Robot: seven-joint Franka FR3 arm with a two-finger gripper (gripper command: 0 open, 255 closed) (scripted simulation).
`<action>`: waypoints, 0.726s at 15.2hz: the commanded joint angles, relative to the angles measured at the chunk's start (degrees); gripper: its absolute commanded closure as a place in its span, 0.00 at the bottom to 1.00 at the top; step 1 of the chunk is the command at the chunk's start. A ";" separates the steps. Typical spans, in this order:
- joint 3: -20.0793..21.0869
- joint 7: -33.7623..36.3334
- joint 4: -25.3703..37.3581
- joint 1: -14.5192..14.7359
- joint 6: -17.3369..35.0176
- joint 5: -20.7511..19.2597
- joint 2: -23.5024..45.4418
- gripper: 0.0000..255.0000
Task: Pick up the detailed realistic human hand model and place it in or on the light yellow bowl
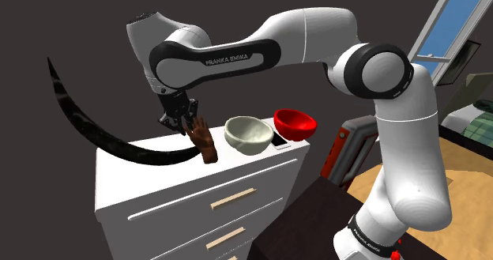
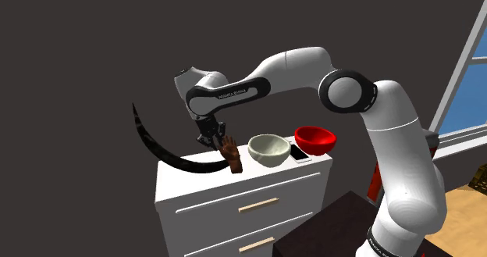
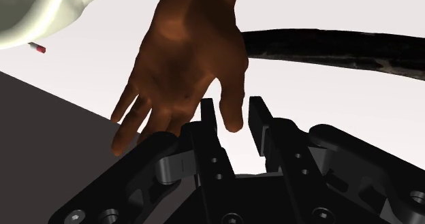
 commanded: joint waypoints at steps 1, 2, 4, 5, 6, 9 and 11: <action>0.00 0.00 0.00 0.00 0.00 0.00 0.00 1.00; 0.00 0.00 -0.02 -0.01 0.01 0.00 -0.01 1.00; 0.05 -0.40 1.24 0.15 -1.35 0.11 -0.19 1.00; 0.07 -0.60 1.90 0.23 -2.04 0.16 -0.26 1.00; 0.09 -0.80 2.59 0.33 -2.74 0.20 -0.32 1.00; 0.12 -1.41 4.79 0.65 -4.89 0.27 -0.39 1.00; 0.13 -1.82 6.40 0.90 -6.38 0.28 -0.35 1.00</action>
